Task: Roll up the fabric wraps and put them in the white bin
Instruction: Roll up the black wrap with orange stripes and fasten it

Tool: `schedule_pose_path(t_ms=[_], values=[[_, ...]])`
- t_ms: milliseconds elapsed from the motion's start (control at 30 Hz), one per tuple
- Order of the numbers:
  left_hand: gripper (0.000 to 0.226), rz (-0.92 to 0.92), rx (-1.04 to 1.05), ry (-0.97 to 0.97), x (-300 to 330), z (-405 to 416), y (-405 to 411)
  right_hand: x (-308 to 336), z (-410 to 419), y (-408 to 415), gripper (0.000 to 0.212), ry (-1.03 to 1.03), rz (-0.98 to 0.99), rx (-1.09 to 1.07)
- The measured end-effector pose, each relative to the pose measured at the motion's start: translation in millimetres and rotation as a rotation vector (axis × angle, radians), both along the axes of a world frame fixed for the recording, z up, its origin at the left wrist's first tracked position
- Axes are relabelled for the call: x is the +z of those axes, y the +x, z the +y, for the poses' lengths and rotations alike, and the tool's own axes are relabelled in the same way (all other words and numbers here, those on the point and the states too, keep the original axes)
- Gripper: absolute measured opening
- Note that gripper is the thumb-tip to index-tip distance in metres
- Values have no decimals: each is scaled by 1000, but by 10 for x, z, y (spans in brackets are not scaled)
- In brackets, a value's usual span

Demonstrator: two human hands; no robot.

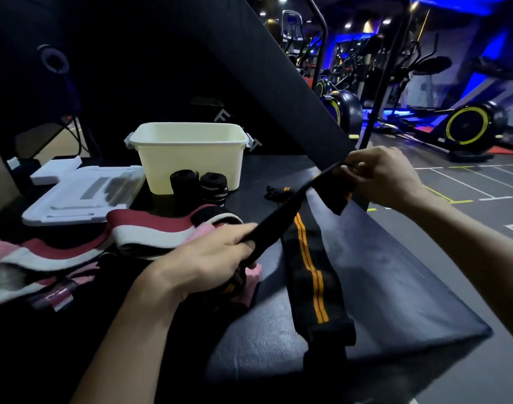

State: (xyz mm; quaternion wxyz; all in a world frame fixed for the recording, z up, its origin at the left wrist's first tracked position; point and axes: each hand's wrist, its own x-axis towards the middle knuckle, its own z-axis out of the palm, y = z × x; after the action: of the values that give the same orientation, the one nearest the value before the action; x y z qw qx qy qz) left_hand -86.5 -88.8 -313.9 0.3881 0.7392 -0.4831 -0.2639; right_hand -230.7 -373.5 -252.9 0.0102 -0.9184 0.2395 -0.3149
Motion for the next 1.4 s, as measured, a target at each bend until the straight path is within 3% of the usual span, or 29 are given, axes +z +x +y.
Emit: schedule_pose_path(t_ms=[133, 233, 300, 367, 400, 533, 633, 700, 833, 867, 1000, 1133, 1267, 1400], values=[[32, 57, 3, -106, 69, -46, -12, -87, -26, 45, 15, 526, -190, 121], [35, 150, -13, -177, 98, -86, -100, -82, -57, 151, 23, 1017, -337, 176], [49, 224, -9, -216, 95, -126, -131, -152, -111, 235, 20, 1152, -380, 153], [50, 271, -16, -237, 77, -160, -169, -307, -202, 338, 8, 1085, -321, 100], [51, 278, -7, -231, 75, -188, -195, -391, -243, 391, 13, 1063, -284, 73], [57, 260, 20, -216, 51, -315, -222, -561, -342, 626, 54, 1070, -215, 88], [43, 486, 13, -220, 0, -407, -222, -605, -383, 769, 70, 1046, -253, 208], [21, 497, 52, -226, -62, -439, -254, -656, -414, 838, 66, 1088, -192, 221], [32, 378, 91, -198, -235, -556, -249, -817, -464, 946, 32, 1033, -28, 76], [38, 353, 91, -187, -243, -577, -256, -850, -472, 972, 25, 1046, -39, 68], [42, 337, 34, -140, -345, -638, -247, -902, -538, 1090, 43, 1124, -126, 17], [44, 275, -52, -48, -430, -678, -272, -924, -623, 1228, 10, 1138, -207, 3], [58, 241, -52, -22, -457, -701, -270, -961, -704, 1330, 39, 1031, -220, -9], [62, 258, -60, -13, -427, -691, -248, -1029, -769, 1378, 41, 906, -104, 25]])
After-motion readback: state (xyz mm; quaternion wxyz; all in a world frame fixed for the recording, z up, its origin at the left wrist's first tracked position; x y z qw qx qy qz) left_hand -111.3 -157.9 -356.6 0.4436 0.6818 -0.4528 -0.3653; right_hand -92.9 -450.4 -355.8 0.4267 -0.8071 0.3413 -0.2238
